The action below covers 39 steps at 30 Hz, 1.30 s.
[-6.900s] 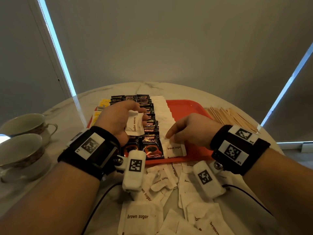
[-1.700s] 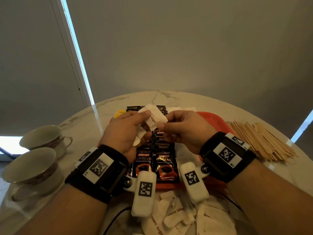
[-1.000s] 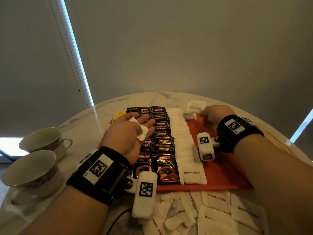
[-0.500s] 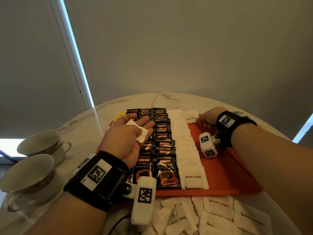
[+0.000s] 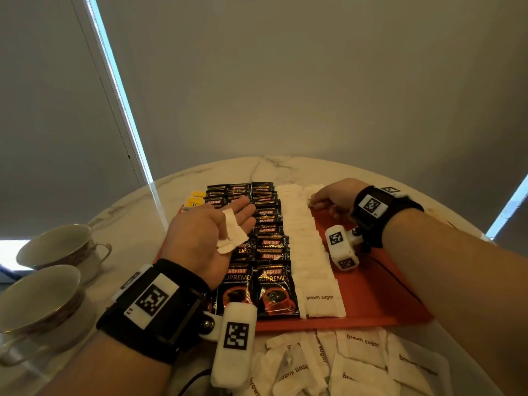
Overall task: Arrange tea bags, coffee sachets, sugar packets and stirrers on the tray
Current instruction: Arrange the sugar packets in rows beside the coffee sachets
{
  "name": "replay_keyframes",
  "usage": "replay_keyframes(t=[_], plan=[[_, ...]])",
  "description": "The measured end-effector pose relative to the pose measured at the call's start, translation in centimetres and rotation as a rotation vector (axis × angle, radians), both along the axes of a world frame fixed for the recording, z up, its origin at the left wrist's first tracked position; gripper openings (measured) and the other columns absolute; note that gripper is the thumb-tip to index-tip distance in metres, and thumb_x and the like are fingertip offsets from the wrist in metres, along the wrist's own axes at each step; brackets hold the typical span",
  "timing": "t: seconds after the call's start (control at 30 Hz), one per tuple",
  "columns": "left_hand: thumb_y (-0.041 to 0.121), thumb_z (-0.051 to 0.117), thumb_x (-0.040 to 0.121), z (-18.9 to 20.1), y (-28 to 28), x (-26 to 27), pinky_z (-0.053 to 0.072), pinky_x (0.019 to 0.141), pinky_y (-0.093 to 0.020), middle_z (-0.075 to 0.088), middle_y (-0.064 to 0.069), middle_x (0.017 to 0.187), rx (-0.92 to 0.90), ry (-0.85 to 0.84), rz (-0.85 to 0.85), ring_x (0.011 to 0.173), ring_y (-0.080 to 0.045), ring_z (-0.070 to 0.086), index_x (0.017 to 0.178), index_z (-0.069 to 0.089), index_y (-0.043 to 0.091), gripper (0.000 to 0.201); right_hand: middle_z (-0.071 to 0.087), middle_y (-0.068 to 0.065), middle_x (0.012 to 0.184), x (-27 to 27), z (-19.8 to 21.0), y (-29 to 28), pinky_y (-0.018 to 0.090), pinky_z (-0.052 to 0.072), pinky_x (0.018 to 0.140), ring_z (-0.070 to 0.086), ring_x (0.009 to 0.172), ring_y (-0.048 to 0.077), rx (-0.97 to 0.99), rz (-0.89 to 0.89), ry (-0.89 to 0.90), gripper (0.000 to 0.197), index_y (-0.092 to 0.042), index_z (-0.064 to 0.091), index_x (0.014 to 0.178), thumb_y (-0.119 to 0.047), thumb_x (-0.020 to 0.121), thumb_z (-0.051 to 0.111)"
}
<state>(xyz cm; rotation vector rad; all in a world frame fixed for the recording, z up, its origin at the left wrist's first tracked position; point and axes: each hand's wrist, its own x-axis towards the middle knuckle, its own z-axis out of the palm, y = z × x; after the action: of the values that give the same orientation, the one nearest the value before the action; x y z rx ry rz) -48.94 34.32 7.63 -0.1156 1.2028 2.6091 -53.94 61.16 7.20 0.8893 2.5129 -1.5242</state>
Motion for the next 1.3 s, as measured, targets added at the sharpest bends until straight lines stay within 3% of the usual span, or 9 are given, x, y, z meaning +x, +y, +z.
replay_keyframes(t=[0.13, 0.3, 0.43, 0.6, 0.73, 0.87, 1.0, 1.2, 1.3], plan=[[-0.020, 0.021, 0.084, 0.0, -0.2, -0.1, 0.062, 0.088, -0.042, 0.073, -0.027, 0.119, -0.017, 0.031, -0.031, 0.109, -0.037, 0.074, 0.133, 0.044, -0.002, 0.058, 0.073, 0.004, 0.087, 1.9, 1.2, -1.1, 0.028, 0.038, 0.054, 0.048, 0.057, 0.013, -0.136, -0.079, 0.174, 0.020, -0.006, 0.075, 0.104, -0.020, 0.091, 0.073], [-0.012, 0.028, 0.097, 0.4, 0.3, 0.4, 0.052, 0.103, -0.053, 0.074, -0.017, 0.123, 0.014, 0.103, -0.044, 0.123, -0.035, 0.067, 0.087, 0.045, 0.016, 0.034, 0.070, -0.001, 0.078, 6.8, 3.6, -6.0, 0.028, 0.041, 0.056, 0.052, 0.062, 0.012, -0.250, 0.124, 0.394, 0.020, -0.010, 0.076, 0.094, -0.030, 0.090, 0.075], [-0.007, 0.029, 0.102, 0.6, 0.0, 0.6, 0.052, 0.097, -0.049, 0.074, -0.005, 0.128, 0.078, 0.185, -0.089, 0.131, -0.028, 0.060, 0.105, 0.052, 0.017, 0.034, 0.073, 0.000, 0.087, 9.3, 3.0, -9.8, 0.029, 0.047, 0.062, 0.060, 0.068, 0.014, -0.317, 0.368, 0.290, 0.032, -0.017, 0.077, 0.097, -0.047, 0.085, 0.077], [0.003, 0.028, 0.110, 0.9, 0.1, 1.2, 0.052, 0.103, -0.046, 0.070, 0.001, 0.136, 0.077, 0.241, -0.140, 0.133, -0.023, 0.056, 0.141, 0.054, 0.015, 0.041, 0.074, 0.004, 0.086, 10.4, 2.0, -11.6, 0.027, 0.054, 0.064, 0.060, 0.065, 0.011, -0.442, 0.414, 0.368, 0.006, -0.013, 0.074, 0.094, -0.018, 0.090, 0.075], [0.001, 0.040, 0.108, 0.7, 0.2, 1.4, 0.061, 0.089, -0.040, 0.075, -0.006, 0.125, -0.063, 0.295, -0.100, 0.118, -0.028, 0.070, 0.131, 0.055, 0.009, 0.029, 0.070, 0.005, 0.078, 10.2, 1.5, -11.5, 0.029, 0.056, 0.061, 0.061, 0.061, 0.013, -0.508, 0.289, 0.454, 0.005, -0.008, 0.072, 0.096, -0.012, 0.094, 0.070], [-0.012, 0.060, 0.095, 0.3, -0.1, 1.4, 0.064, 0.071, -0.030, 0.078, -0.014, 0.106, -0.314, 0.425, -0.015, 0.096, -0.029, 0.078, 0.104, 0.056, 0.009, 0.023, 0.069, 0.007, 0.078, 9.9, 1.7, -10.9, 0.030, 0.055, 0.058, 0.060, 0.061, 0.016, -0.579, 0.179, 0.498, 0.008, -0.005, 0.067, 0.097, -0.013, 0.096, 0.066], [-0.011, 0.069, 0.089, 0.1, -0.3, 1.4, 0.063, 0.070, -0.030, 0.079, -0.010, 0.096, -0.447, 0.497, 0.008, 0.089, -0.031, 0.078, 0.082, 0.067, 0.011, 0.024, 0.069, 0.011, 0.080, 9.8, 1.4, -10.7, 0.031, 0.056, 0.059, 0.059, 0.062, 0.019, -0.575, 0.150, 0.526, 0.018, 0.001, 0.068, 0.102, -0.015, 0.099, 0.061], [-0.004, 0.075, 0.087, 0.4, -0.5, 1.7, 0.064, 0.079, -0.035, 0.081, 0.007, 0.094, -0.543, 0.465, 0.000, 0.086, -0.019, 0.079, 0.104, 0.079, 0.018, 0.029, 0.075, 0.018, 0.097, 9.9, 1.2, -10.6, 0.038, 0.062, 0.069, 0.074, 0.080, 0.028, -0.540, 0.105, 0.678, 0.007, -0.005, 0.064, 0.097, -0.009, 0.095, 0.068], [-0.001, 0.078, 0.086, 0.3, -0.7, 1.5, 0.064, 0.080, -0.035, 0.080, 0.007, 0.097, -0.573, 0.469, 0.042, 0.086, -0.017, 0.079, 0.106, 0.079, 0.022, 0.031, 0.072, 0.022, 0.105, 9.9, 1.1, -10.3, 0.049, 0.062, 0.079, 0.075, 0.093, 0.034, -0.452, 0.179, 0.744, 0.021, -0.011, 0.061, 0.099, 0.001, 0.087, 0.074]])
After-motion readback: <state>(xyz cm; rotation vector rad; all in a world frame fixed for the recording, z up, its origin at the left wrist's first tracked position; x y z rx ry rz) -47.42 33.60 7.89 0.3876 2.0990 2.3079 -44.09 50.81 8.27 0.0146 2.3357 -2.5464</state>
